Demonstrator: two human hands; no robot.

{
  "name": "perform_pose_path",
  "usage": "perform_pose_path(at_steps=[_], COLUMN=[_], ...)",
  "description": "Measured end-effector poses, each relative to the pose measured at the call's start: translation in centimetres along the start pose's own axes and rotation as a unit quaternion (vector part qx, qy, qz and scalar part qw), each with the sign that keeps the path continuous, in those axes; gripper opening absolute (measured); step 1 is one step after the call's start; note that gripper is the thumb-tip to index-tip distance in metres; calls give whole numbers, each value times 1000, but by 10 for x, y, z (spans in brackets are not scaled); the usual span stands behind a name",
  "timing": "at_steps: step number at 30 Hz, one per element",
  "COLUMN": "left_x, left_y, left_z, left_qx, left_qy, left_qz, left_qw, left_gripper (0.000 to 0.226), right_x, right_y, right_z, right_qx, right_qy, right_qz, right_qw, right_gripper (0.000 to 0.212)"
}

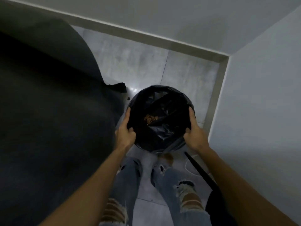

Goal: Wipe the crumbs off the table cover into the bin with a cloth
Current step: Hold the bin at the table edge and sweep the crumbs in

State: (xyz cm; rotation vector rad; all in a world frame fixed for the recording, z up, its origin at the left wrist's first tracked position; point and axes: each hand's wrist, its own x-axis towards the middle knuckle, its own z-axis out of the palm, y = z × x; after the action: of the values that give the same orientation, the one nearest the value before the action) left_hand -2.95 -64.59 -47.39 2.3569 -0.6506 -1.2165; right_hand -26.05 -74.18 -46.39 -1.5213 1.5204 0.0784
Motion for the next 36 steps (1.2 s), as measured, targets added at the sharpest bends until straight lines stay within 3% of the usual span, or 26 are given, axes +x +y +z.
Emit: perform_pose_path(at_steps=[11, 15, 18, 23, 31, 36], left_x=[107, 119, 118, 64, -86, -179], left_y=[-62, -68, -54, -11, 90, 136], left_z=[45, 41, 31, -11, -98, -160], left_qx=[17, 24, 44, 64, 29, 6], left_qy=[81, 54, -10, -63, -61, -26], left_qz=[32, 4, -31, -18, 42, 93], left_qw=[996, 998, 998, 996, 997, 995], left_gripper=[84, 84, 84, 90, 87, 83], right_x=[114, 124, 114, 61, -78, -168], right_y=[32, 41, 37, -5, -144, -227], right_z=[89, 101, 96, 62, -5, -40], right_qx=[-17, -36, -40, -50, -50, -25], right_qy=[85, 71, 66, 105, 67, 41], right_qz=[-56, -78, -86, -22, -107, -139], right_qw=[995, 994, 993, 993, 991, 989], right_gripper=[74, 72, 71, 63, 73, 61])
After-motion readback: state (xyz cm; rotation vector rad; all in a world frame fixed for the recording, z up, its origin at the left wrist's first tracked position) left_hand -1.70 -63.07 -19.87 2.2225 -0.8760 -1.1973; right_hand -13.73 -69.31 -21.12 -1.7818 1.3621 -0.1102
